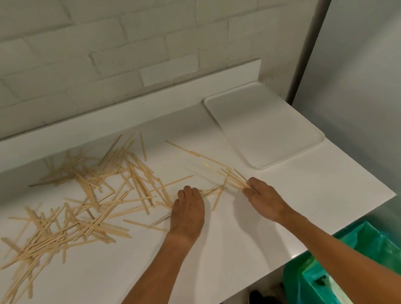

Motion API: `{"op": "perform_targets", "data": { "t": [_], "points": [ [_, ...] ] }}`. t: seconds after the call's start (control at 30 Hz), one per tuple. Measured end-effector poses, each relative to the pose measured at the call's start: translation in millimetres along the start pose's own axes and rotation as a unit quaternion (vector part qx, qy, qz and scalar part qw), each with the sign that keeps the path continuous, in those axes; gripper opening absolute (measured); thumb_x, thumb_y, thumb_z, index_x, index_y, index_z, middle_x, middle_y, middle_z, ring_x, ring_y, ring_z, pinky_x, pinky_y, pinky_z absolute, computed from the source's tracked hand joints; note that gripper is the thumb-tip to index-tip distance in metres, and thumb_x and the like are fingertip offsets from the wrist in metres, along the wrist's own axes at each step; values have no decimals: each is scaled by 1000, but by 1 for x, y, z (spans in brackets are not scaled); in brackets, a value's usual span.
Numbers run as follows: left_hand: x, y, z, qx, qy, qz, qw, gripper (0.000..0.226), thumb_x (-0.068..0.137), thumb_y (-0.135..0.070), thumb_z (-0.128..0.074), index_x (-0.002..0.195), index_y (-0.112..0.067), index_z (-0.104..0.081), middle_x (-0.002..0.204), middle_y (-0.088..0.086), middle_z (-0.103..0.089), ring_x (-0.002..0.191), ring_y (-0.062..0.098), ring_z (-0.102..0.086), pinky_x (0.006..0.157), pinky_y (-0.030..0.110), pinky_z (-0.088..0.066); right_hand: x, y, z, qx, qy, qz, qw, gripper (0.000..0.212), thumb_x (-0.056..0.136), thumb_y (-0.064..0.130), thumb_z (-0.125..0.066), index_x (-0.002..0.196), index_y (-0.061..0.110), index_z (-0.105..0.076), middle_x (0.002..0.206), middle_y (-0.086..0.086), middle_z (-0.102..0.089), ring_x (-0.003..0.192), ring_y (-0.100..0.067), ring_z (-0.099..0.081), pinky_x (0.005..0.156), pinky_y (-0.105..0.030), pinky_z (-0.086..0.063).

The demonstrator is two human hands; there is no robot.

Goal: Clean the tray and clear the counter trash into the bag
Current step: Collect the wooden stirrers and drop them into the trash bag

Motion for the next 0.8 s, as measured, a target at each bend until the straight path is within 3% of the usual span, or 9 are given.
{"op": "perform_targets", "data": {
  "t": [0.17, 0.3, 0.37, 0.47, 0.6, 0.7, 0.8],
  "points": [
    [1, 9, 15, -91, -26, 25, 995, 39, 81, 11, -34, 114, -5, -44, 104, 12, -57, 96, 26, -52, 75, 32, -40, -14, -11, -3, 27, -6, 4, 1000, 24, 101, 19, -42, 78, 13, -38, 72, 3, -43, 62, -11, -38, 55, -21, -33],
    [6, 11, 28, -226, -28, 9, 974, 20, 88, 6, -33, 101, -7, -39, 88, 17, -58, 84, 38, -59, 67, 44, -43, -20, -11, 5, 57, -31, 4, 998, 23, 100, 14, -40, 77, 12, -38, 71, 2, -41, 61, -11, -36, 50, -15, -33],
    [8, 4, 36, -272, -21, -10, 962, 16, 90, 5, -32, 97, -10, -34, 98, 19, -59, 93, 41, -58, 69, 44, -43, -23, -13, 12, 65, -40, -1, 997, 21, 100, 15, -40, 79, 12, -42, 72, 1, -43, 62, -10, -37, 52, -15, -33],
    [13, -10, 40, -277, 9, -24, 960, 32, 85, 9, -30, 109, -9, -40, 125, 14, -55, 115, 35, -54, 88, 39, -45, -29, -20, 26, 55, -44, -7, 997, 20, 98, 15, -40, 79, 9, -44, 73, 0, -45, 62, -11, -38, 49, -14, -32],
    [26, -17, 36, -242, 12, -65, 968, 21, 92, 3, -33, 94, -17, -39, 101, 7, -52, 96, 30, -56, 76, 38, -44, -39, -37, 46, 39, -58, -22, 997, 23, 97, 16, -40, 89, -4, -49, 77, -4, -51, 65, -13, -43, 56, -23, -35],
    [30, -28, 45, -266, 24, -75, 961, 15, 101, -12, -33, 89, -13, -41, 99, 5, -57, 93, 25, -56, 80, 41, -48, -48, -52, 66, 55, -65, -26, 996, 24, 97, 18, -40, 90, -3, -50, 78, -4, -52, 68, -14, -45, 62, -29, -36],
    [22, -67, 51, -318, 70, -91, 941, 23, 104, -22, -32, 93, -9, -47, 100, 3, -62, 90, 24, -59, 80, 40, -47, -66, -75, 91, 84, -83, -31, 993, 21, 97, 17, -41, 83, 5, -50, 76, -2, -52, 69, -15, -45, 63, -28, -35]
  ]
}}
Point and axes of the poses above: each hand's wrist, its own x-axis towards the middle knuckle, its own z-axis out of the back of the hand, y = z × x, the point moved 7 cm from there along x, towards the middle knuckle
